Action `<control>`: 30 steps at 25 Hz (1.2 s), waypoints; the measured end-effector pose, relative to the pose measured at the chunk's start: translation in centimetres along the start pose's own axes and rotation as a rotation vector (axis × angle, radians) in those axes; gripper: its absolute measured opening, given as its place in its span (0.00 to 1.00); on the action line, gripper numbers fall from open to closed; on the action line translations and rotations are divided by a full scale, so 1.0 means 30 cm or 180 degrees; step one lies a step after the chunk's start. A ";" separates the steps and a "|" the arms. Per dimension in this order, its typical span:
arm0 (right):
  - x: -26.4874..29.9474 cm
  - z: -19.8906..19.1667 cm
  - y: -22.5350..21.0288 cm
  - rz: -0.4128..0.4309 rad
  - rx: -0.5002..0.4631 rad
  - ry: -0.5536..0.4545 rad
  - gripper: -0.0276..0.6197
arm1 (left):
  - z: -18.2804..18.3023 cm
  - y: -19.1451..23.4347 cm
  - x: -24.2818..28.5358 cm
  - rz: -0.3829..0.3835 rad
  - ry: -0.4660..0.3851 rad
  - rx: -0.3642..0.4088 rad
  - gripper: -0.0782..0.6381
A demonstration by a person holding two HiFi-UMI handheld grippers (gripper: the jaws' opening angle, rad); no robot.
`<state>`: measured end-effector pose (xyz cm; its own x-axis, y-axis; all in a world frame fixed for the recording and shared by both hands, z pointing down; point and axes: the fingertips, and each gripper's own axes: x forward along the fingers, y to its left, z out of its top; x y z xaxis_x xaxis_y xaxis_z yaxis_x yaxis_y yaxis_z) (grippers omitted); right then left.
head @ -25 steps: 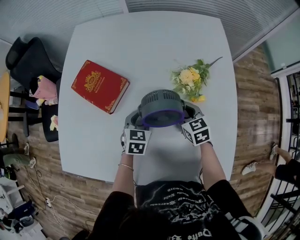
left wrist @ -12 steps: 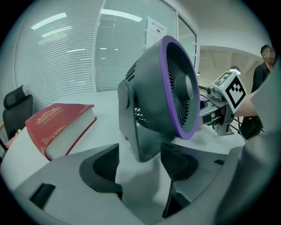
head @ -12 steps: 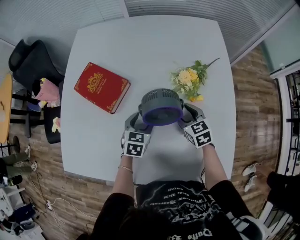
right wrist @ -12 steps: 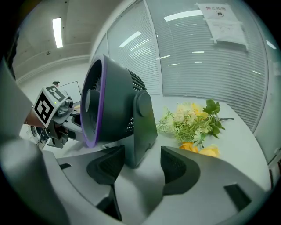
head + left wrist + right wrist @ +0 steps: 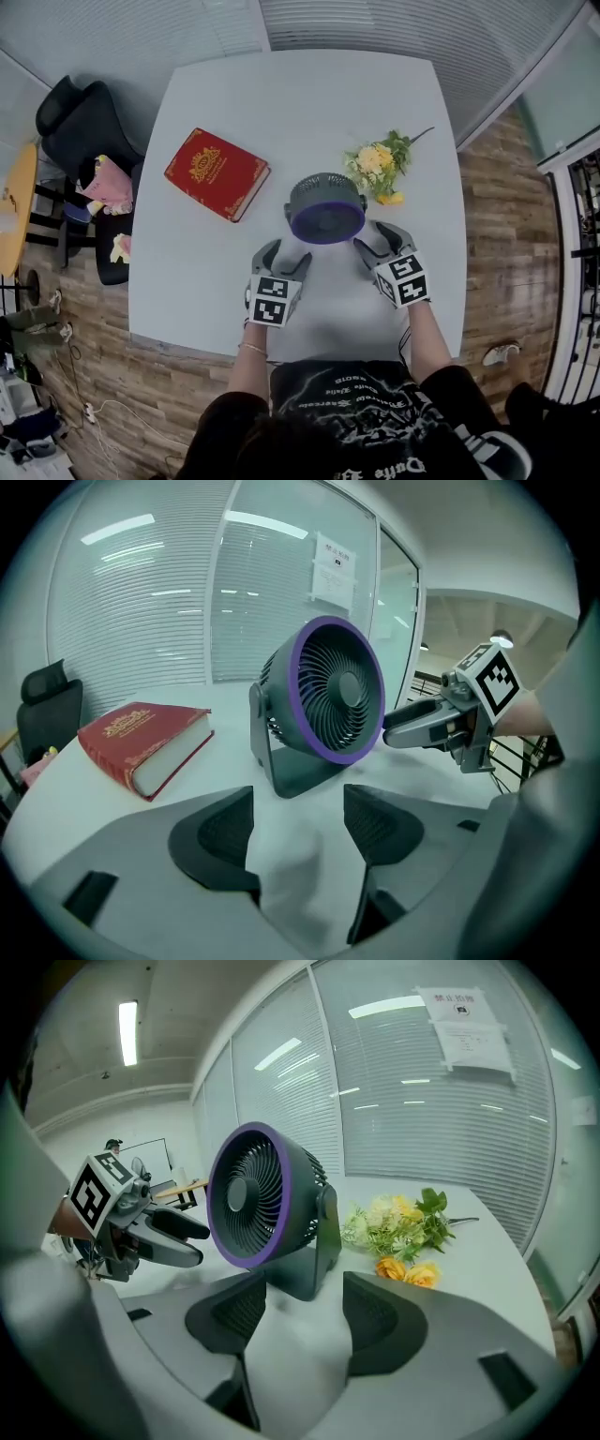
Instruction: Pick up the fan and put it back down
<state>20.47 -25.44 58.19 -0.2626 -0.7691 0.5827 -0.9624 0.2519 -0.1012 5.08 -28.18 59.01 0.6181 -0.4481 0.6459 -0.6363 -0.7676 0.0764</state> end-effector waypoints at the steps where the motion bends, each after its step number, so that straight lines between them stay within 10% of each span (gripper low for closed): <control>1: -0.017 0.005 0.008 -0.0014 -0.0013 -0.0023 0.45 | -0.005 -0.008 -0.019 0.0015 -0.0017 -0.0008 0.54; 30: -0.499 -0.111 0.388 -0.0490 0.0007 -0.0625 0.45 | -0.141 -0.212 -0.583 0.0214 -0.0970 -0.0266 0.54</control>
<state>13.42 -9.03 50.98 -0.1211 -0.8977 0.4236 -0.9922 0.1219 -0.0252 -3.64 -13.54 50.45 0.6752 -0.6228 0.3953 -0.7083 -0.6971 0.1116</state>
